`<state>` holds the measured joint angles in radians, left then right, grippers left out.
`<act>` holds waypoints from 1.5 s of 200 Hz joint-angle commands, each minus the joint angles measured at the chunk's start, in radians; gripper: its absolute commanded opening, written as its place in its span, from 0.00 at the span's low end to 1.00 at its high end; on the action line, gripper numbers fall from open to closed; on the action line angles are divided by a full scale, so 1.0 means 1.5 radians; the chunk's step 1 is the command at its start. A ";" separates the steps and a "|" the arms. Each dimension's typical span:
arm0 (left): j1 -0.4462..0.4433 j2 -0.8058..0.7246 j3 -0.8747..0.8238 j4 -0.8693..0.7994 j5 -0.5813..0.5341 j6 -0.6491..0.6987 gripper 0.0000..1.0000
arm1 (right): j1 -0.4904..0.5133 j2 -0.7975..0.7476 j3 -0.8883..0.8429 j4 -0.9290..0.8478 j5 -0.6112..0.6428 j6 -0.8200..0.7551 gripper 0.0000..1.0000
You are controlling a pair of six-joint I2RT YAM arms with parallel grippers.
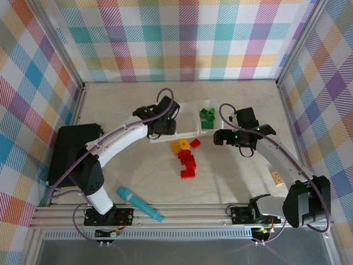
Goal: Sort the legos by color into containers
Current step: Place the lego in the container, then pick up the lego from the middle-left of the table.
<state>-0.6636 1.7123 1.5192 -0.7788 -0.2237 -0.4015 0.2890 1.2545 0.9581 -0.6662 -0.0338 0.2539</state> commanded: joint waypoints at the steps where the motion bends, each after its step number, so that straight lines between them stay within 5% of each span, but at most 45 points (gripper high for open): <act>1: 0.045 0.057 0.051 -0.005 0.014 0.021 0.29 | -0.002 -0.024 0.009 -0.001 0.009 0.004 0.99; 123: 0.147 0.284 0.263 -0.011 0.021 0.020 0.32 | -0.003 -0.020 0.014 -0.003 0.013 0.002 0.99; 210: 0.164 0.276 0.235 0.032 0.082 0.017 0.59 | -0.005 -0.020 0.013 -0.003 0.016 0.002 0.99; 255: 0.163 0.214 0.190 0.054 0.104 0.053 0.82 | -0.004 -0.020 0.013 -0.006 0.022 0.002 0.99; 300: 0.149 0.091 0.064 0.092 0.115 0.051 0.92 | -0.004 -0.017 0.013 -0.008 0.018 0.002 0.99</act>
<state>-0.4297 1.9949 1.7084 -0.6827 -0.0753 -0.3313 0.2871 1.2350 0.9581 -0.6670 -0.0078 0.2539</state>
